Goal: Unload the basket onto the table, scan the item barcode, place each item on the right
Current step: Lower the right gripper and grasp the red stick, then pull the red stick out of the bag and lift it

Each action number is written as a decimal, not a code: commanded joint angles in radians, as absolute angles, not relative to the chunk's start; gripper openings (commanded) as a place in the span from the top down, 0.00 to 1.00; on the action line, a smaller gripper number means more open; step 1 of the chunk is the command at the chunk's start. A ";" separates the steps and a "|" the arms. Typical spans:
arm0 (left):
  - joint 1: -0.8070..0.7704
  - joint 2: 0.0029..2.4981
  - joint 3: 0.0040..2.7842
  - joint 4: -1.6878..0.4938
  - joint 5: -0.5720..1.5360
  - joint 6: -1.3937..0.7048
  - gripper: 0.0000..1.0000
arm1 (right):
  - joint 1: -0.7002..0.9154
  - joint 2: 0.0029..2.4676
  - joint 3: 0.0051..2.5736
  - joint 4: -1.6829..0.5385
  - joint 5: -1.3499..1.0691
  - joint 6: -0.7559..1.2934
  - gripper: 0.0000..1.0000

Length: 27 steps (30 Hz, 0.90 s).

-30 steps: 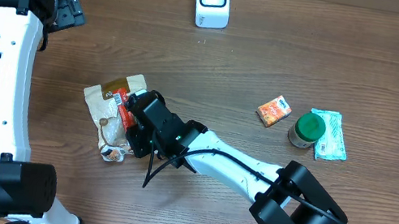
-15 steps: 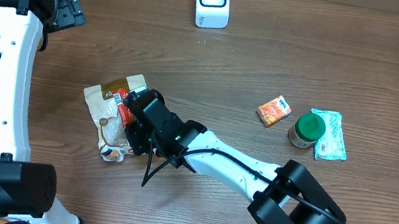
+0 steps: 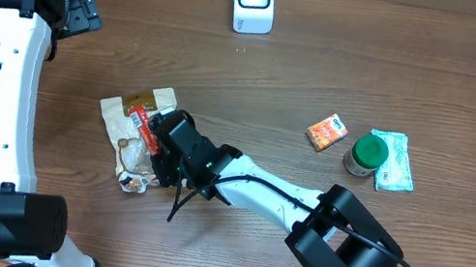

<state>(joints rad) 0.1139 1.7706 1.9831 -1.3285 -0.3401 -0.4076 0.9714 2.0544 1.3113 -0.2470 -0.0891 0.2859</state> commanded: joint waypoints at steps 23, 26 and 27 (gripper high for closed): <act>0.115 1.745 2.003 -1.328 -0.339 -0.396 0.00 | 0.747 1.645 1.310 -0.609 -0.562 0.125 0.96; 0.115 1.745 2.003 -1.328 -0.339 -0.396 0.00 | 0.722 1.645 1.310 -0.654 -0.564 0.124 0.96; 0.115 1.745 2.003 -1.328 -0.339 -0.396 0.00 | 0.718 1.645 1.310 -0.665 -0.564 0.117 0.96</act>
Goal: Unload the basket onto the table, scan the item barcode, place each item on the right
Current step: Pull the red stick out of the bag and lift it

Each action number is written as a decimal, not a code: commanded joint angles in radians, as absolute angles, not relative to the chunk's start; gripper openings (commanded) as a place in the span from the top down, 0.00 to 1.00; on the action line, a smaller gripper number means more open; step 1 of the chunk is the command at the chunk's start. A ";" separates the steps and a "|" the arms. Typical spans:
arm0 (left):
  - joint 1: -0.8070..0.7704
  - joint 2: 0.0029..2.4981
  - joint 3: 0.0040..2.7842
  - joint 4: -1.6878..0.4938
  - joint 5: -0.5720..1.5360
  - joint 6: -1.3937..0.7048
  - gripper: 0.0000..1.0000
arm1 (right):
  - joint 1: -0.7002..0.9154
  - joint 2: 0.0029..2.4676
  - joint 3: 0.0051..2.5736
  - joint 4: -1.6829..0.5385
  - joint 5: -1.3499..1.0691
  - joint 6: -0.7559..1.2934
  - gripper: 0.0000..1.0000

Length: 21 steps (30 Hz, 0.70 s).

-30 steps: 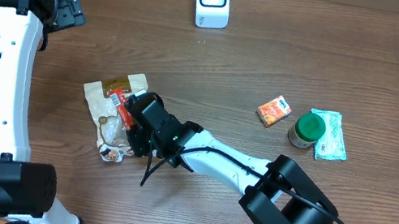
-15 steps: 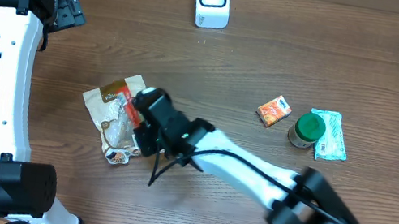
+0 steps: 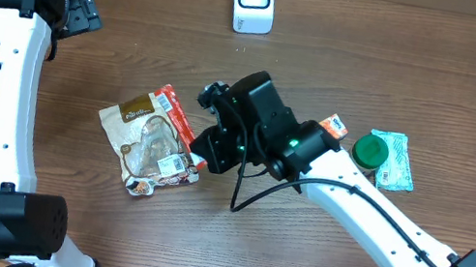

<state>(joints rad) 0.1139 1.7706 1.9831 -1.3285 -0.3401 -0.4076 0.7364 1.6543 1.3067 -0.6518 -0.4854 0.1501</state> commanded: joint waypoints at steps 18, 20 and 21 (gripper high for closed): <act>0.115 1.745 2.003 -1.328 -0.339 -0.396 0.00 | 0.717 1.610 1.310 -0.736 -0.571 0.051 0.96; 0.115 1.745 2.003 -1.328 -0.339 -0.396 0.00 | 0.717 1.597 1.310 -0.739 -0.571 0.051 0.96; 0.115 1.745 2.003 -1.328 -0.339 -0.396 0.00 | 0.717 1.590 1.310 -0.741 -0.571 0.051 0.96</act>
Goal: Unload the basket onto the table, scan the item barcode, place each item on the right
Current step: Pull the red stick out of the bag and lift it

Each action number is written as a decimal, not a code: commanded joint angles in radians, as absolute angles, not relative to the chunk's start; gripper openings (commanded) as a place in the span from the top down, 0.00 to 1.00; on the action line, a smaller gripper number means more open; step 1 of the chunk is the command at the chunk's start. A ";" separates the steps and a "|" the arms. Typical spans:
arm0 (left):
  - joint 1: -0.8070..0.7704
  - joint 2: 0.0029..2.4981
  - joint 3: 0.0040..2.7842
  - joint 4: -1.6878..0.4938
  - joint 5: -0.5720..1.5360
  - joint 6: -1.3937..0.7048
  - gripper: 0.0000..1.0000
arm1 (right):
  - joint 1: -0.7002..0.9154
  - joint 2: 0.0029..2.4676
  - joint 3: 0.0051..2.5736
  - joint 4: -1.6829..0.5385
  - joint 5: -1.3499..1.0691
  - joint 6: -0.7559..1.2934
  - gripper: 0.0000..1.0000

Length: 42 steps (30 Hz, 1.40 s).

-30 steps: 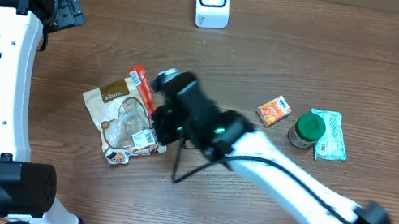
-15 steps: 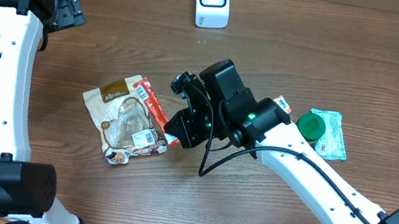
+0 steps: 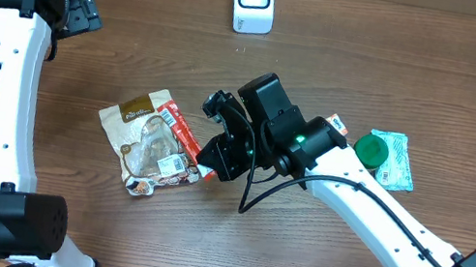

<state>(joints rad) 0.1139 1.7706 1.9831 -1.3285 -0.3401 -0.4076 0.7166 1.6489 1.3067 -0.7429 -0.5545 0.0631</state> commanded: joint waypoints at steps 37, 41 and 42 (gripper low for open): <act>0.115 1.745 2.003 -1.328 -0.340 -0.396 0.00 | 0.717 1.569 1.310 -0.815 -0.137 0.047 0.96; 0.115 1.745 2.003 -1.328 -0.339 -0.396 0.00 | 0.717 1.569 1.310 -0.815 -0.120 0.047 0.96; 0.115 1.745 2.003 -1.328 -0.339 -0.396 0.00 | 0.717 1.569 1.310 -0.815 -0.120 0.047 0.96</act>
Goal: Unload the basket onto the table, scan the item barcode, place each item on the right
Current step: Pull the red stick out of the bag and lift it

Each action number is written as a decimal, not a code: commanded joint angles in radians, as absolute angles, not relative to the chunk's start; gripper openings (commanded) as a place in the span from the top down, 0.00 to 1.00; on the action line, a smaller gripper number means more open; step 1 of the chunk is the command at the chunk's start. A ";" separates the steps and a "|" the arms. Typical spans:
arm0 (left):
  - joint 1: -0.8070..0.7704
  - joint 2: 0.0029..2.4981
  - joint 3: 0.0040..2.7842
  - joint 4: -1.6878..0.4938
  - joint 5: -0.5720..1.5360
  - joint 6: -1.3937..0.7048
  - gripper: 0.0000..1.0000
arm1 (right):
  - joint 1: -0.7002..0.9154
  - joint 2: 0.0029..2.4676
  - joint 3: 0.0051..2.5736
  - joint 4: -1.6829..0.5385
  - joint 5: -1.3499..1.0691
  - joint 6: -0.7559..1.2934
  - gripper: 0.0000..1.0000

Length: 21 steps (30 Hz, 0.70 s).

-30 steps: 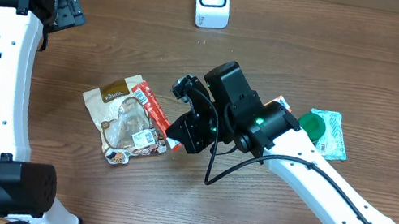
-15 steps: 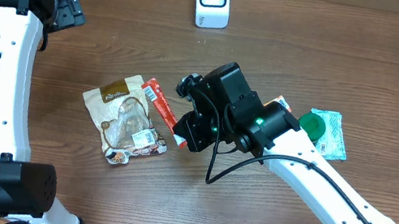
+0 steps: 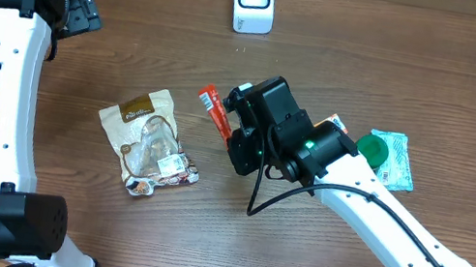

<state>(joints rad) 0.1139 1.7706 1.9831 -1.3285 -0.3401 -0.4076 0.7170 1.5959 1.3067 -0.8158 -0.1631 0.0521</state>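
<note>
A narrow red packet [image 3: 214,111] hangs slanted in the middle of the table, clear of the brown snack bag [image 3: 146,142] to its left. My right gripper [image 3: 228,132] is shut on the packet's lower right end, its black body just behind. The white barcode scanner [image 3: 253,0] stands at the table's far edge, above and slightly right of the packet. My left gripper [image 3: 83,12] hangs at the far left, away from everything; whether it is open or shut does not show.
An orange box [image 3: 335,123], partly behind the right arm, a green-lidded jar [image 3: 372,150] and a green packet [image 3: 397,162] lie at the right. The left arm's white link [image 3: 0,92] runs down the left side. A grey bin sits at the left edge.
The red packet was lying against the snack bag's right edge with my right gripper at its lower end. Now it is off the bag, up and to the right, nearer the scanner.
My right gripper first reached far left over the snack bag with the red packet on it. Then the packet lay along the bag's right side, the gripper beside it. Then the gripper was at the packet's lower end. Now the packet is held apart from the bag.
</note>
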 commanded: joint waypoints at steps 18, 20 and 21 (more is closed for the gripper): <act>0.115 1.745 2.003 -1.328 -0.339 -0.396 0.00 | 0.717 1.569 1.310 -0.727 0.033 -0.093 0.96; 0.115 1.745 2.003 -1.328 -0.339 -0.396 0.00 | 0.717 1.569 1.310 -0.693 0.059 -0.046 0.96; 0.115 1.745 2.003 -1.328 -0.339 -0.396 0.00 | 0.717 1.569 1.310 -0.680 0.076 -0.018 0.96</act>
<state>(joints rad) 0.1139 1.7706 1.9831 -1.3285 -0.3401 -0.4076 0.7170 1.5959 1.3067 -0.6983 0.0002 -0.0502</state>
